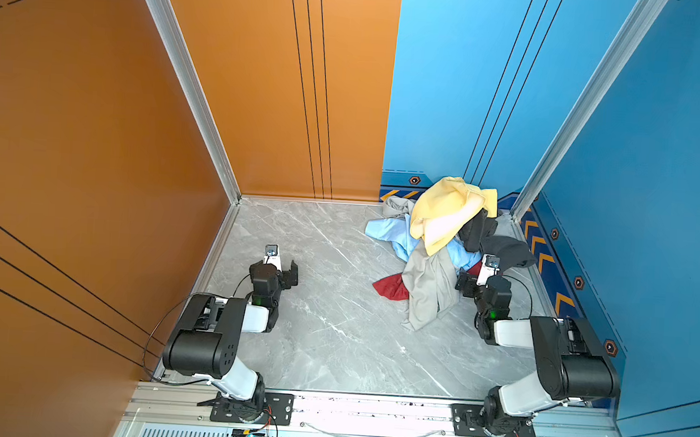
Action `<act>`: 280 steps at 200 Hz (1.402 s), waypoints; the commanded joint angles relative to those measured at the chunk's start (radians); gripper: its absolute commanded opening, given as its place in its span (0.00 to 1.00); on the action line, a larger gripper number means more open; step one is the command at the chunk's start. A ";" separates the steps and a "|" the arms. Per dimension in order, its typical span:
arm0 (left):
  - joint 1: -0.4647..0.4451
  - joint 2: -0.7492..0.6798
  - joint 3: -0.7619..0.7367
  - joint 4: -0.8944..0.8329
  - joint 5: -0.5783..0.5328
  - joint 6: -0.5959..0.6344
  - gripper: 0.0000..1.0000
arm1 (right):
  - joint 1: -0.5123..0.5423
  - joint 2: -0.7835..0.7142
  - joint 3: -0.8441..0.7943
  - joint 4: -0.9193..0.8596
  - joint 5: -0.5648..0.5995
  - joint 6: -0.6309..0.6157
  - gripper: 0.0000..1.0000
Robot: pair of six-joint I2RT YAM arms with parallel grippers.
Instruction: Pick out a specific cloth from the pile
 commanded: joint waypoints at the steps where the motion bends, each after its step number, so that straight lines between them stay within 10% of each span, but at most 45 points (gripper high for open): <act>1: -0.005 0.003 0.001 0.014 -0.019 0.013 0.98 | 0.003 -0.007 -0.005 -0.009 -0.011 0.004 1.00; 280: 0.000 0.004 0.002 0.012 -0.013 0.007 0.98 | -0.001 -0.007 -0.005 -0.008 -0.014 0.010 1.00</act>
